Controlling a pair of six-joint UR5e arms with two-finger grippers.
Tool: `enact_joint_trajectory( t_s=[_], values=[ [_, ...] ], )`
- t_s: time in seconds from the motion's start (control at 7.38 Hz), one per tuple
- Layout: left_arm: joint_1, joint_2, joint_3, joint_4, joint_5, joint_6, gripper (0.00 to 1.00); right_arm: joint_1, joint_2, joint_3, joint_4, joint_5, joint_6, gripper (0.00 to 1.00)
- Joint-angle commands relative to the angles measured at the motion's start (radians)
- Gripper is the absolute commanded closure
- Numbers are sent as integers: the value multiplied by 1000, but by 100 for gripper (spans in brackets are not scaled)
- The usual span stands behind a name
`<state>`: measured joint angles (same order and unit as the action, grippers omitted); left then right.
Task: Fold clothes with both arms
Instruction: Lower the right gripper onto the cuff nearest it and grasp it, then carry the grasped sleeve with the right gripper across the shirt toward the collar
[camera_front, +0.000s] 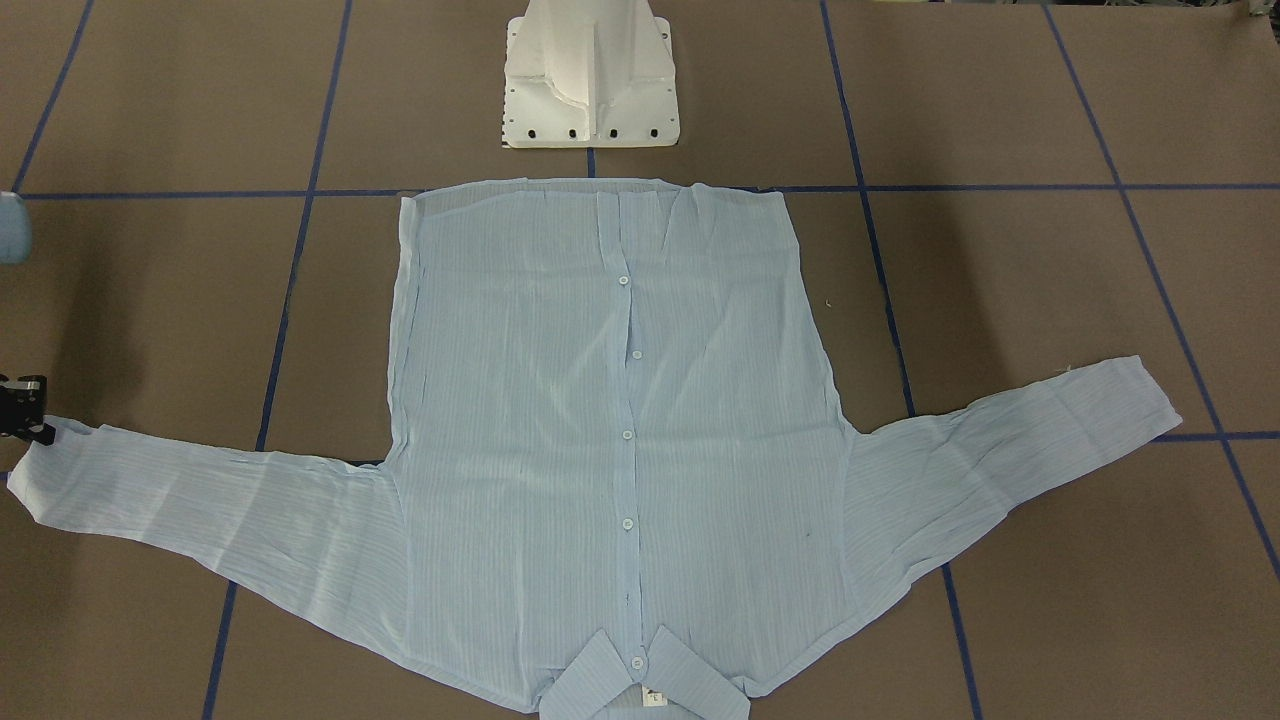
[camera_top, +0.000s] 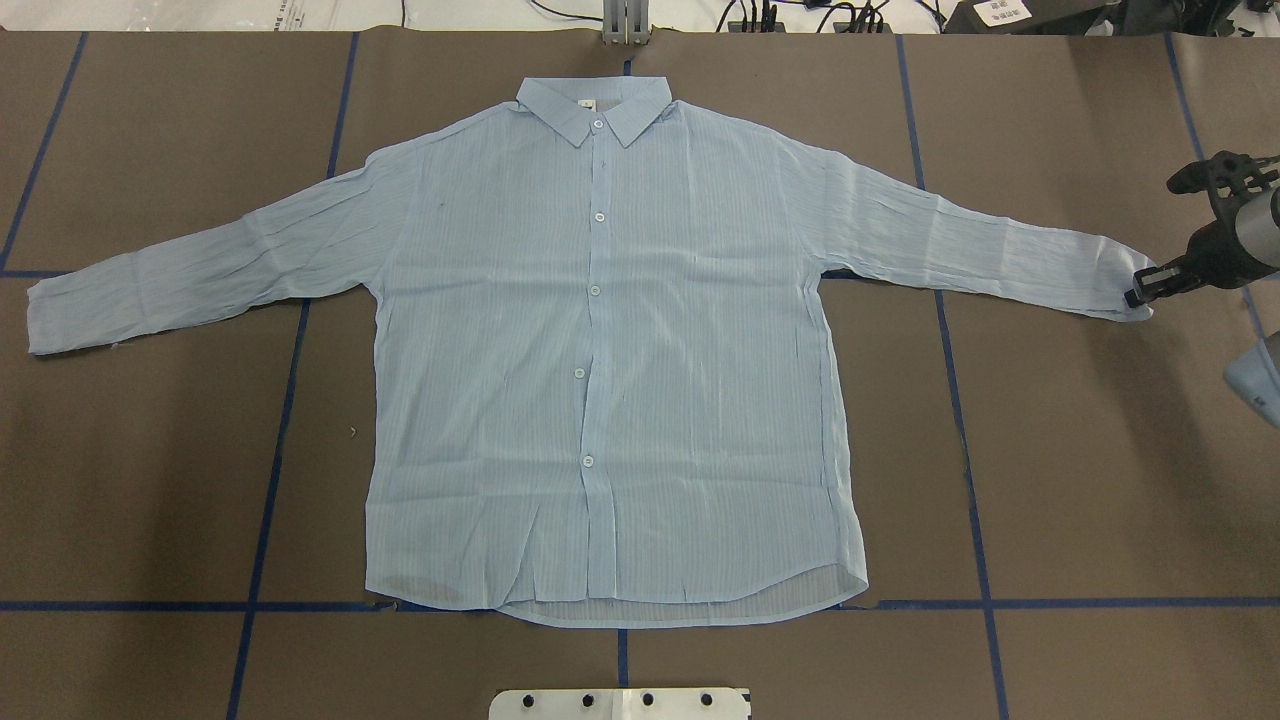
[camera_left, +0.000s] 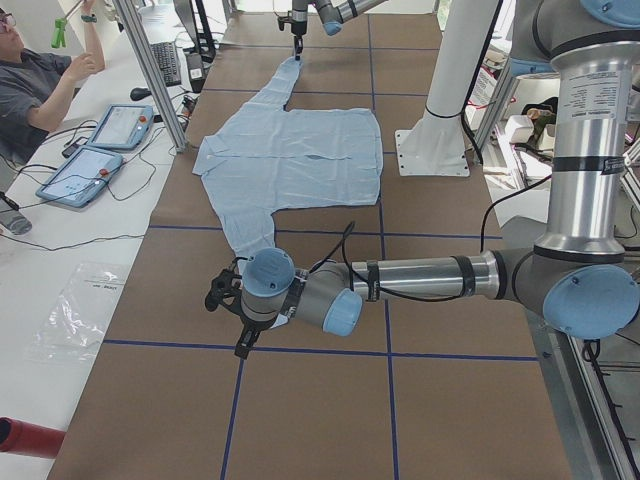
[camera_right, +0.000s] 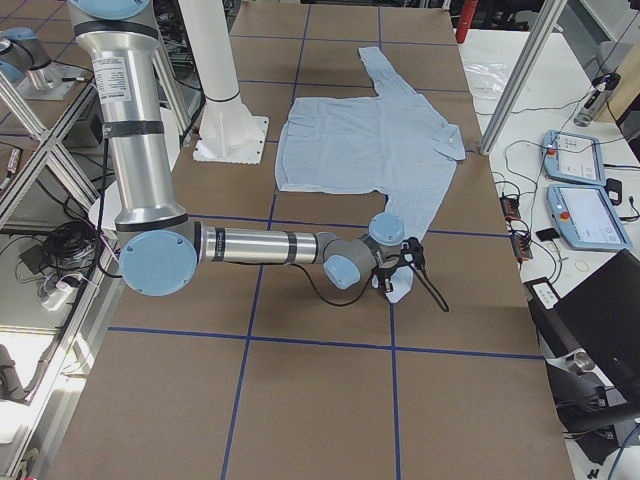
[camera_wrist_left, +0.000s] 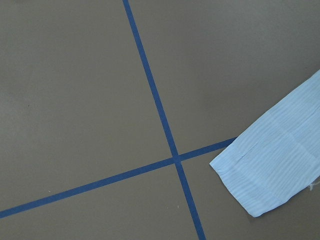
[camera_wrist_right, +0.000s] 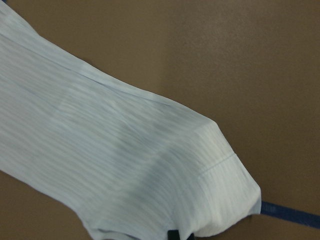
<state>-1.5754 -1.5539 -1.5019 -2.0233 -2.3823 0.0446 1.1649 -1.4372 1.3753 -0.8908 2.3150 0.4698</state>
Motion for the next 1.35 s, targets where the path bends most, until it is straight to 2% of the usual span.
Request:
enact_joint_trajectory(
  t_s=[0.0,0.14,0.27,0.41,0.54,0.68,0.81,1.08,1.22],
  values=[
    [0,0,5,0,0,0,0,38,21,132,-2,111,30,100],
    [0,0,6,0,0,0,0,36,111,160,-22,135,152,100],
    [-2,2,6,0,0,0,0,-11,249,162,-86,145,253,100],
    [-2,3,6,0,-2,1,0,-72,387,151,-176,135,344,100],
    [0,3,11,-1,-2,0,0,-117,497,146,-279,107,358,100],
    [0,2,14,-2,-2,1,0,-160,587,143,-357,60,389,100],
    [0,2,15,0,-2,1,0,-212,656,114,-362,-4,409,100],
    [0,6,19,2,0,3,0,-313,821,-46,-353,-130,431,100],
    [-2,8,20,2,0,3,0,-370,857,-100,-352,-216,432,100]
  ],
)
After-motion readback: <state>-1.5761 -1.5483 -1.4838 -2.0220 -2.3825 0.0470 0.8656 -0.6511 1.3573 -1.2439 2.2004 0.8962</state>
